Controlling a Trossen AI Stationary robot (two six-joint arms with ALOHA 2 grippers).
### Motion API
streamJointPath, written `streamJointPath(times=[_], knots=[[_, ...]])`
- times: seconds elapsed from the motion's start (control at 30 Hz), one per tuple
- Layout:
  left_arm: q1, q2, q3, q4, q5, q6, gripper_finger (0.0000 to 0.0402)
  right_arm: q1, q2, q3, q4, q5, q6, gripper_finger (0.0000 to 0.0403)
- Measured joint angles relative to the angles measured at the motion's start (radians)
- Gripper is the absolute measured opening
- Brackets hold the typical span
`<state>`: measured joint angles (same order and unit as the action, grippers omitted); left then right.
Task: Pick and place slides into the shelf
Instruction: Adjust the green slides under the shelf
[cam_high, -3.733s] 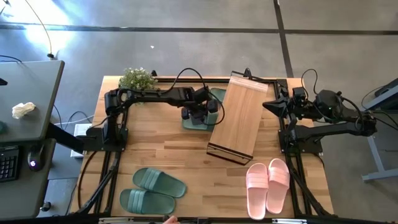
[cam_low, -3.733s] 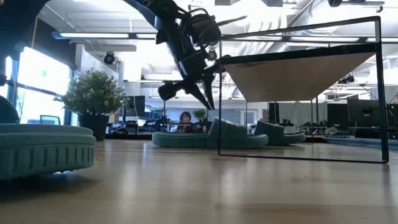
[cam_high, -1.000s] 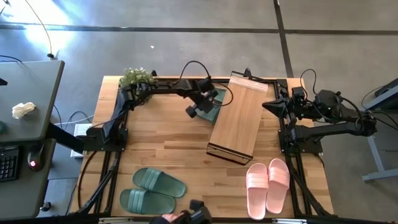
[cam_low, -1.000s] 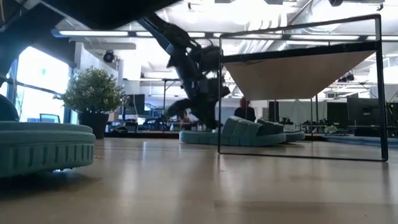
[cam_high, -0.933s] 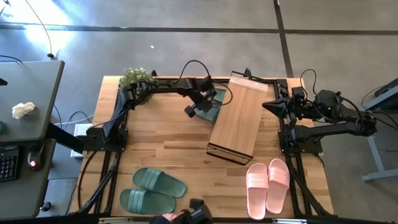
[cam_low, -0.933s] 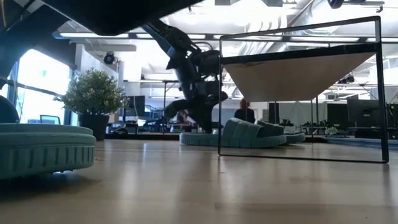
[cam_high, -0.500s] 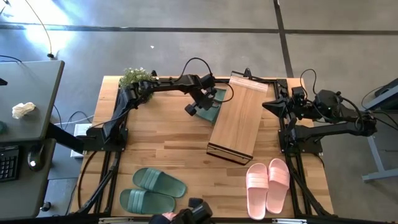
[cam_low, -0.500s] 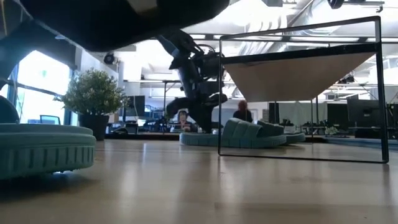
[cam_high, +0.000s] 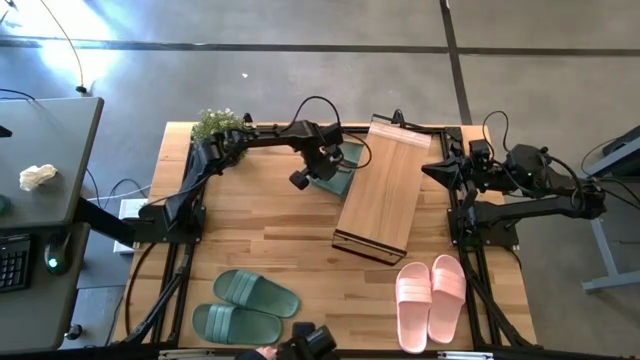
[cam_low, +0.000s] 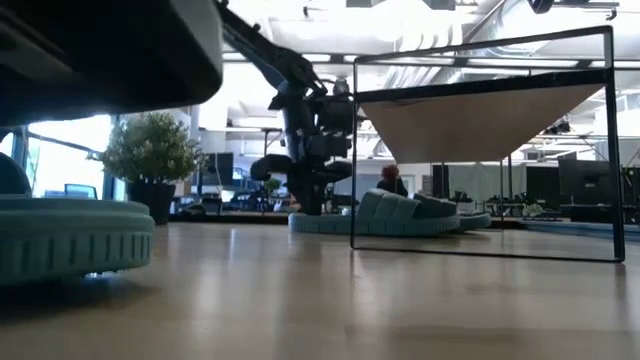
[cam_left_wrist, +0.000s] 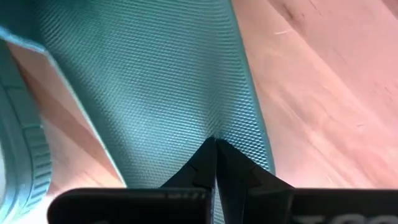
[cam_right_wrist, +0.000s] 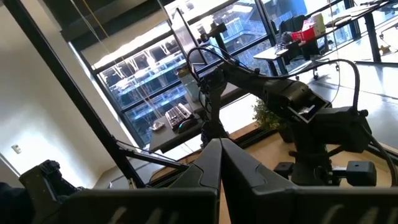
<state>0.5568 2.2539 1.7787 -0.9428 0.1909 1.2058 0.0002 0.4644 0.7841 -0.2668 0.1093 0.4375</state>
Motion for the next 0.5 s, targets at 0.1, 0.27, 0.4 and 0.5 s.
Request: streamJointPath(times=[0.1,0.27,0.4,0.5], knots=[[0.000,0.001,0.004,-0.001,-0.004,-0.024,0.0000,0.000,0.000,0.000,0.000,0.000,0.007,0.0000],[0.000,0.001,0.004,0.008,0.004,-0.059,0.0000,0.000,0.000,0.000,0.000,0.001,0.007,0.0000],[0.000,0.002,0.004,0.015,0.024,-0.091,0.0000,0.000,0.000,0.000,0.000,0.002,0.007,0.0000],[0.000,0.002,0.004,0.024,0.030,-0.104,0.0000,0.000,0.000,0.000,0.000,0.002,0.007,0.0000]])
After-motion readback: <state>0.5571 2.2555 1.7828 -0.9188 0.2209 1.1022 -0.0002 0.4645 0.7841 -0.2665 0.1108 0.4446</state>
